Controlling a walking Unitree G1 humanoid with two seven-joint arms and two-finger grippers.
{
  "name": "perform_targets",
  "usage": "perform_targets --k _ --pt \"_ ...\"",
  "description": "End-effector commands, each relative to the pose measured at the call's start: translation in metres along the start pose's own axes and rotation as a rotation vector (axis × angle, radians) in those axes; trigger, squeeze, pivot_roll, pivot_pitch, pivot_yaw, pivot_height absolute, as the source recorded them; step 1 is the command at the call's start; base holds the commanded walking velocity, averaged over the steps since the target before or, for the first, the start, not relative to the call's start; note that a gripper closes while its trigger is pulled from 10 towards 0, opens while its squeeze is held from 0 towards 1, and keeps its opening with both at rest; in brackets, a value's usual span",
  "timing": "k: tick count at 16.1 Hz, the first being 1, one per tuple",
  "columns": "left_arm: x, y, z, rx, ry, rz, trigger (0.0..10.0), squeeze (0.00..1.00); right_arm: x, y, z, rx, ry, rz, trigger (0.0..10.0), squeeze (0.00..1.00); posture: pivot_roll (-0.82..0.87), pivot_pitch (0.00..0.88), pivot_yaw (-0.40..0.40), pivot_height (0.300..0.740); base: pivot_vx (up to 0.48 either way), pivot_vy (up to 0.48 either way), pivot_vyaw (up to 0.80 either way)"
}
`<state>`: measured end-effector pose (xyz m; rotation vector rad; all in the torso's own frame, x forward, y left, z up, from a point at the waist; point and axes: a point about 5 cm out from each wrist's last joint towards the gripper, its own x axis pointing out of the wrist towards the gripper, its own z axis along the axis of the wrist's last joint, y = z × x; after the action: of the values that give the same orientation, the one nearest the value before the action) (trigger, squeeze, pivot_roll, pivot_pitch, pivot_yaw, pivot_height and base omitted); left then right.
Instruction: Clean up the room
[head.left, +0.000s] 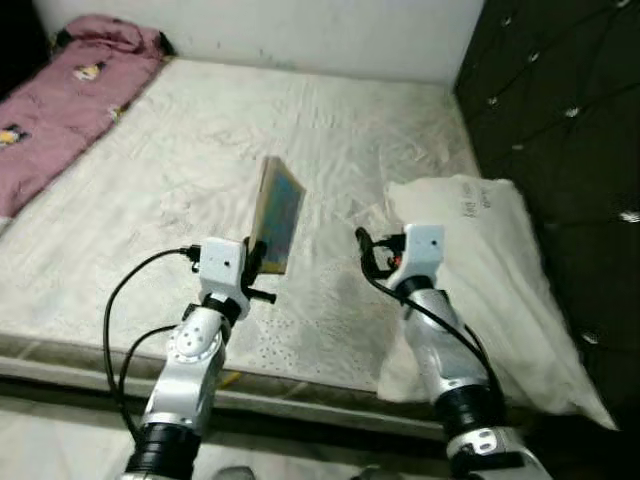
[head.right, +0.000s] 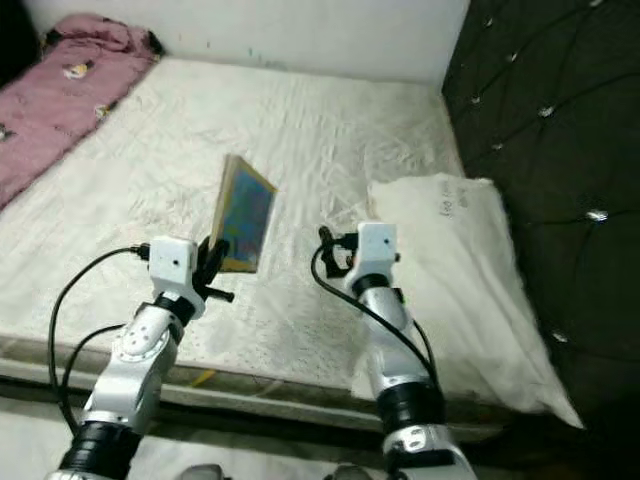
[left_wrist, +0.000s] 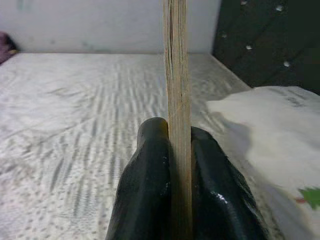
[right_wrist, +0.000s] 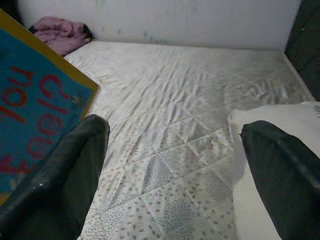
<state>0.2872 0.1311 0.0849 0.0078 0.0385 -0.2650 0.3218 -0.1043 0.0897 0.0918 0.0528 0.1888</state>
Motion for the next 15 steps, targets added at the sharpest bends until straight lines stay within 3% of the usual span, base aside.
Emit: perform_targets --k 1,4,11,15 --pt "0.0055 -0.0015 0.0156 0.000 -0.070 -0.004 10.0 0.00 -0.0012 -0.0045 -0.0023 -0.003 0.013 -0.009 10.0 0.00 0.10 0.000 0.014 0.740 0.000 0.000 -0.80" --pt "0.0066 -0.0011 0.0140 -0.017 -0.053 -0.004 10.0 0.00 -0.0009 -0.0044 -0.0022 -0.002 0.012 -0.009 10.0 0.00 0.10 0.000 0.014 0.740 0.000 0.160 -0.68" --pt "0.0072 -0.0026 0.0151 -0.032 -0.062 -0.008 10.0 0.00 -0.0007 -0.0049 -0.0018 -0.007 0.010 -0.005 10.0 0.00 0.10 0.000 0.011 0.740 0.000 0.480 0.00" --pt "0.0072 -0.0021 0.0186 -0.029 -0.091 -0.001 10.0 0.00 -0.0002 -0.0050 -0.0016 -0.009 0.011 -0.004 10.0 0.00 0.10 0.000 0.008 0.740 0.000 0.083 0.00"
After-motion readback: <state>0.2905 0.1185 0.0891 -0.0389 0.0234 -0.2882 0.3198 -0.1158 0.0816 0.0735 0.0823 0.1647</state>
